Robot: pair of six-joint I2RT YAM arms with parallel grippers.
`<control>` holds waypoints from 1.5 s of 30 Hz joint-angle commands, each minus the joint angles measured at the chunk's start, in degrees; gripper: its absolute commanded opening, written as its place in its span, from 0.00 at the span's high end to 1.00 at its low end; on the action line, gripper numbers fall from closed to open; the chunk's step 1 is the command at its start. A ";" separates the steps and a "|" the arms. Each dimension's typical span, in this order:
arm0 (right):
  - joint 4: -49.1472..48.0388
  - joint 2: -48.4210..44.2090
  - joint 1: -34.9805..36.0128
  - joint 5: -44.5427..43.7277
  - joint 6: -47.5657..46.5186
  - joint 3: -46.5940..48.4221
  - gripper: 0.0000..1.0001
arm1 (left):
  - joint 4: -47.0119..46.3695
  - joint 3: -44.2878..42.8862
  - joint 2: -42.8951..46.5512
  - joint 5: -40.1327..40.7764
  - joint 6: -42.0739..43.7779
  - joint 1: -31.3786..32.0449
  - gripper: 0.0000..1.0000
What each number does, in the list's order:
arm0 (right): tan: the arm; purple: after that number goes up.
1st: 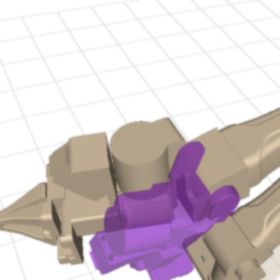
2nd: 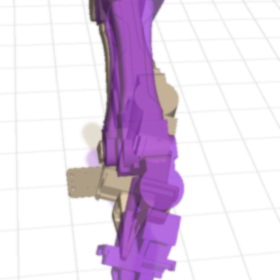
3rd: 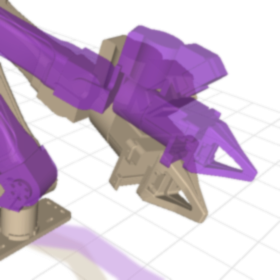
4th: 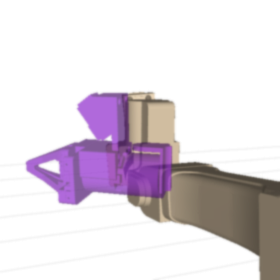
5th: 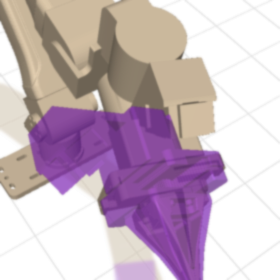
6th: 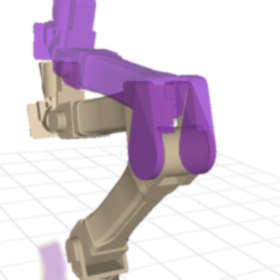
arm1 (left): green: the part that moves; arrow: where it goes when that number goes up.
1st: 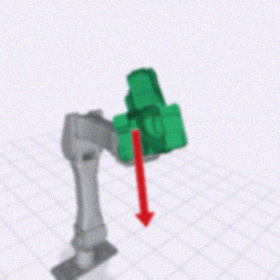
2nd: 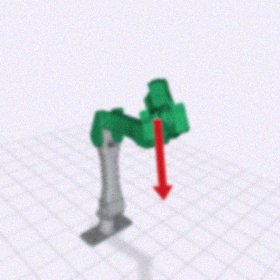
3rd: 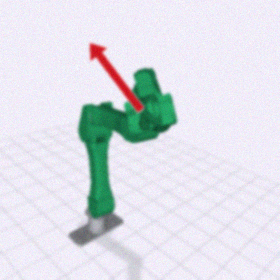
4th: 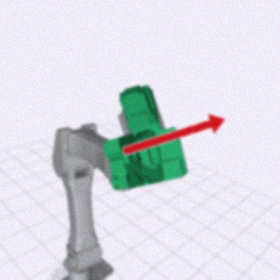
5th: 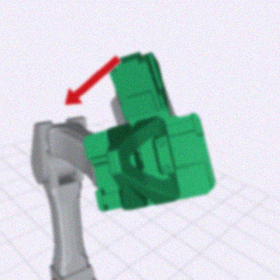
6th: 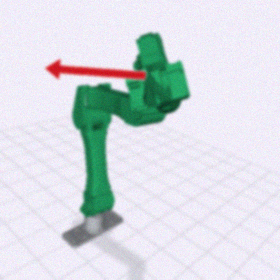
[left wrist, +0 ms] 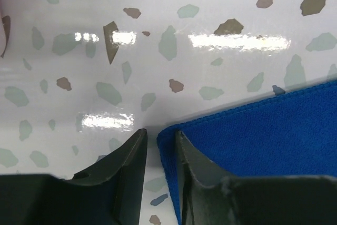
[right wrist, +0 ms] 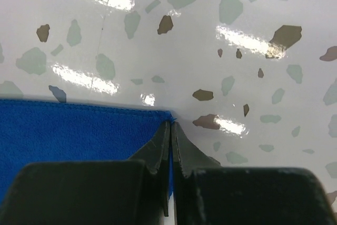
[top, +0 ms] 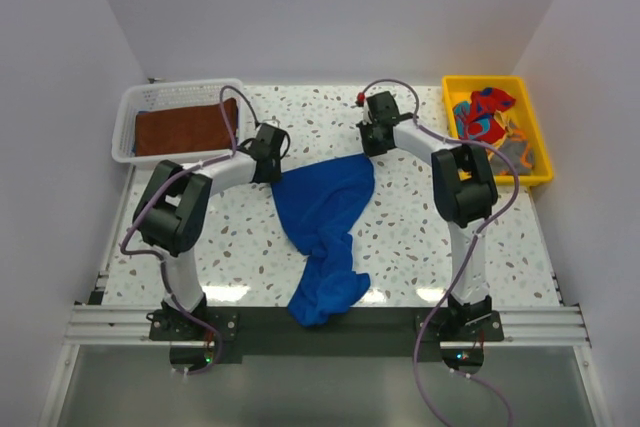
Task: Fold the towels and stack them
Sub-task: Flatten out the crumpled towel
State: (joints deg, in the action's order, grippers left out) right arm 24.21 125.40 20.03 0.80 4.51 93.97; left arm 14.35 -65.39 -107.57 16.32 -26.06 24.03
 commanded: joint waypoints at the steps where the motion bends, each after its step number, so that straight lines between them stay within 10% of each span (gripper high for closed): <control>1: 1.55 -2.71 -0.96 -1.68 0.50 -2.92 1.00 | 4.36 -1.58 -3.43 -0.23 -0.30 0.93 0.68; 7: 1.02 -4.29 -1.05 -0.97 0.50 -3.71 1.00 | 5.08 -1.59 -5.10 -0.06 -0.92 1.11 1.00; 29: 1.02 -19.38 -1.66 -0.10 -0.64 21.95 1.00 | 5.08 -46.12 4.73 8.21 25.80 1.02 1.00; 45: -1.01 -47.87 -1.75 8.34 -6.88 17.47 1.00 | -0.02 -40.27 33.99 -11.73 34.23 1.63 1.00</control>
State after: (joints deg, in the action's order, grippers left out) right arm 23.97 82.59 18.48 6.92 0.49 112.92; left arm 16.67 -108.09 -77.52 10.09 5.19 25.67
